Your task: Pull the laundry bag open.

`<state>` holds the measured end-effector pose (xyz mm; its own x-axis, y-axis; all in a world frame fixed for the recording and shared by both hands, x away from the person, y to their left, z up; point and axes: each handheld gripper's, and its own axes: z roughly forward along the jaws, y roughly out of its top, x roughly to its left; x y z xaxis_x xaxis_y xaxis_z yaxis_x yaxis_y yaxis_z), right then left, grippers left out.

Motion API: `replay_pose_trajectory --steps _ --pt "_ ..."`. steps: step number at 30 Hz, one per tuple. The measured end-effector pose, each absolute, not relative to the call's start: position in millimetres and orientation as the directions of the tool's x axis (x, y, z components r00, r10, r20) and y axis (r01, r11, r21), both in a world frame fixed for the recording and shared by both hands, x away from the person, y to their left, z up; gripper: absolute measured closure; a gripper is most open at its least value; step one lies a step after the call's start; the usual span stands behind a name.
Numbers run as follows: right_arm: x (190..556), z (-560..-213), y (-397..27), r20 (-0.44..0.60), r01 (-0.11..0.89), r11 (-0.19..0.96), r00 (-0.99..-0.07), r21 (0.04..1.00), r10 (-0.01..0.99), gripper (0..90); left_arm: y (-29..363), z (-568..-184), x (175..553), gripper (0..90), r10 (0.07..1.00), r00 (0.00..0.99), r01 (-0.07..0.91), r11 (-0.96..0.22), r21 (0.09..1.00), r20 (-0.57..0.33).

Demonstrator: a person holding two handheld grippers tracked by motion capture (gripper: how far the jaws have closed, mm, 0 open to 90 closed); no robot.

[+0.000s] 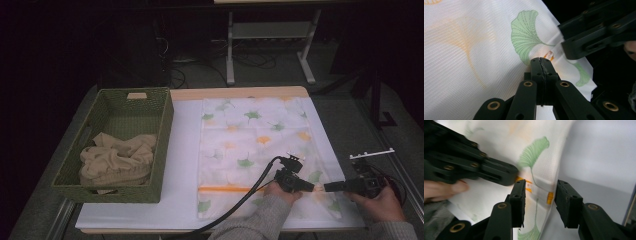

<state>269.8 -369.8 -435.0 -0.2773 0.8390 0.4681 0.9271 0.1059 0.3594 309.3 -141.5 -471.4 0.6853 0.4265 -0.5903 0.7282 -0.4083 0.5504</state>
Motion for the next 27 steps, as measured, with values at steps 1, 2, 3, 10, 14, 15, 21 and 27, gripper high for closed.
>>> replay_pose_trajectory --steps 1,2,3,10,14,15,21,27 --pt "270 -437 -370 0.464 0.93 0.109 -0.274 0.351 0.842 58.7 -142 -471 309 89.8 0.428 0.685 0.728 -0.407 0.551 -0.589" --pt "270 -439 -370 0.461 0.932 0.109 -0.27 0.345 0.846 59.1 -142 -471 309 89.7 0.43 0.684 0.729 -0.406 0.551 -0.589" --pt "271 -439 -370 0.462 0.934 0.107 -0.265 0.34 0.846 60.0 -142 -471 309 89.8 0.43 0.686 0.728 -0.408 0.551 -0.587" --pt "272 -439 -365 0.46 0.928 0.122 -0.285 0.351 0.841 66.0 -142 -471 307 89.7 0.434 0.69 0.724 -0.413 0.553 -0.579" --pt "271 -434 -369 0.513 0.915 0.103 -0.308 0.39 0.801 73.1 -143 -471 306 89.7 0.438 0.692 0.722 -0.412 0.556 -0.574" --pt "271 -434 -369 0.523 0.914 0.098 -0.31 0.393 0.794 73.1 -143 -471 306 89.7 0.437 0.693 0.721 -0.413 0.556 -0.573" --pt "275 -441 -361 0.46 0.926 0.145 -0.304 0.349 0.834 67.9 -143 -471 306 89.7 0.438 0.695 0.719 -0.415 0.557 -0.571" --pt "276 -438 -359 0.469 0.917 0.15 -0.324 0.37 0.822 82.8 -142 -470 306 86.1 0.428 0.683 0.73 -0.405 0.551 -0.592"
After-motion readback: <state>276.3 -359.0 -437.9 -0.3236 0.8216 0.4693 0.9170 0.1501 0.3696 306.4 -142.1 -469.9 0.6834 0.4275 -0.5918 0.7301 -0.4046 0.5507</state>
